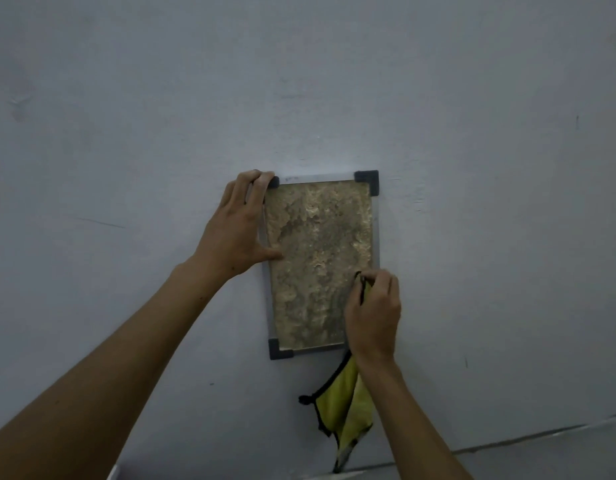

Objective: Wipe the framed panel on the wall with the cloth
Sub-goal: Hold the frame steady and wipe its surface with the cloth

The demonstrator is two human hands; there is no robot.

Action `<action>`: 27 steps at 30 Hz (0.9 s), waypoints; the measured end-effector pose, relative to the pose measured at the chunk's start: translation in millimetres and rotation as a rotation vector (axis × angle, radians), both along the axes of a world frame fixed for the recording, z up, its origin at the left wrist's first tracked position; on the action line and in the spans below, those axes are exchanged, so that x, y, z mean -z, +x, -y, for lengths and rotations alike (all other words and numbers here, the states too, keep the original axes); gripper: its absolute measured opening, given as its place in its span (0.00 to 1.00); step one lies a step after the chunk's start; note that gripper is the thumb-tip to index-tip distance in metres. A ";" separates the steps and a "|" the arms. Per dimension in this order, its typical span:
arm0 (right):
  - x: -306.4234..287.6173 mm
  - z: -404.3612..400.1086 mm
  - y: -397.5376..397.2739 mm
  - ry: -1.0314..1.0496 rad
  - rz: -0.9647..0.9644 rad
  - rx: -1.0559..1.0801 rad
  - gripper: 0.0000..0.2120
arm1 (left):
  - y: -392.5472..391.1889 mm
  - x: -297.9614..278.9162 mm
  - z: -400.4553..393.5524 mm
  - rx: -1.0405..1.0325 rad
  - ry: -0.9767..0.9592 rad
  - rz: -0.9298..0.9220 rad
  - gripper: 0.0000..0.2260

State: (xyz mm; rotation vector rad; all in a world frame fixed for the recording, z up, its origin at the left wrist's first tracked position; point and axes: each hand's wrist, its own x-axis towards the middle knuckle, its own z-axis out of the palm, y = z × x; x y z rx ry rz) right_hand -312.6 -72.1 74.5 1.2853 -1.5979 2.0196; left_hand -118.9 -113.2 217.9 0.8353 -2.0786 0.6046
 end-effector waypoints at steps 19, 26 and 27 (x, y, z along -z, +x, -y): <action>3.6 9.3 74.8 0.200 -0.396 -0.129 0.07 | 9.8 -5.1 -0.1 -0.001 0.009 0.055 0.55; -6.7 5.8 43.6 0.055 -0.080 -0.009 0.02 | 12.6 -8.4 -0.4 -0.008 0.036 0.087 0.56; -7.0 7.1 52.1 0.077 -0.091 0.002 0.02 | 12.7 -8.5 -0.8 -0.010 0.040 0.088 0.56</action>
